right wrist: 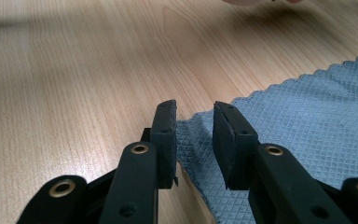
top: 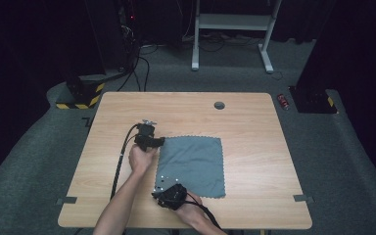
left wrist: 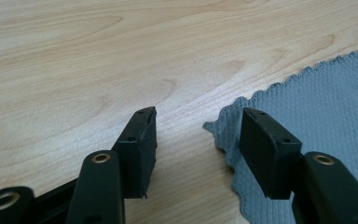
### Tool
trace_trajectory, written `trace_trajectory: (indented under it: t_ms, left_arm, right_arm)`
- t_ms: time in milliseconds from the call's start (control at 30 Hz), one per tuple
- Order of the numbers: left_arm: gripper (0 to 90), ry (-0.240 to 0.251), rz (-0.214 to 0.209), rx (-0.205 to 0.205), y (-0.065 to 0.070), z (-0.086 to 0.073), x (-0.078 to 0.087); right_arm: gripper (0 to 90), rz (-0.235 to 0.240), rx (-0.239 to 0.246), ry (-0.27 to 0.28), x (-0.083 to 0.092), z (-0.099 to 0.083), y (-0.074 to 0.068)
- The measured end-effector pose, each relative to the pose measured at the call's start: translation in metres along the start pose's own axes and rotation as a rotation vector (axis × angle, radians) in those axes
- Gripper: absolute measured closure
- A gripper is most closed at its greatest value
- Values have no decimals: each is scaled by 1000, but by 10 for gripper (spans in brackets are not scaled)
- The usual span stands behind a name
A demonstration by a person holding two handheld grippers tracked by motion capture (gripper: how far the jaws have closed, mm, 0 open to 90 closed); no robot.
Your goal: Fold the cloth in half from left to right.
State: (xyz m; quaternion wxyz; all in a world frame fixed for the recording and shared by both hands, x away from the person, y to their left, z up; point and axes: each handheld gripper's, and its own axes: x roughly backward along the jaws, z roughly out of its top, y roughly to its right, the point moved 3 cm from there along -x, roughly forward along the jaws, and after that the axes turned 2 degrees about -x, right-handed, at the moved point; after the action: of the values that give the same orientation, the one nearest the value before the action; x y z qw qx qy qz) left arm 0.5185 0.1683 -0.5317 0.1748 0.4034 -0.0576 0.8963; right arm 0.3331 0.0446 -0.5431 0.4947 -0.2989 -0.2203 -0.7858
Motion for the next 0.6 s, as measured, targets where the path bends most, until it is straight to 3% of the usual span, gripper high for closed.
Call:
trace_trajectory:
  t_ms: [67, 167, 300, 400, 467, 600]
  left_arm:
    - [493, -7, 15, -1, 0, -1, -3]
    - [529, -8, 42, -43, 2, -1, -4]
    - [567, -11, 34, -45, 3, 0, -3]
    - [612, -32, 28, -69, 5, 3, -4]
    - [644, -38, 27, -93, 8, 5, -5]
    - [731, -35, -1, -91, 11, 7, -7]
  right_arm:
    - [690, 2, 4, -3, 1, 0, -1]
    - [657, -5, 12, -2, 1, -1, -1]
    - [613, 2, -12, -6, 1, -1, 1]
    - [606, 4, -17, -11, 2, -1, 1]
    - [610, 6, -22, -10, 1, 0, 1]
    - [673, 10, -15, -15, 1, 1, 0]
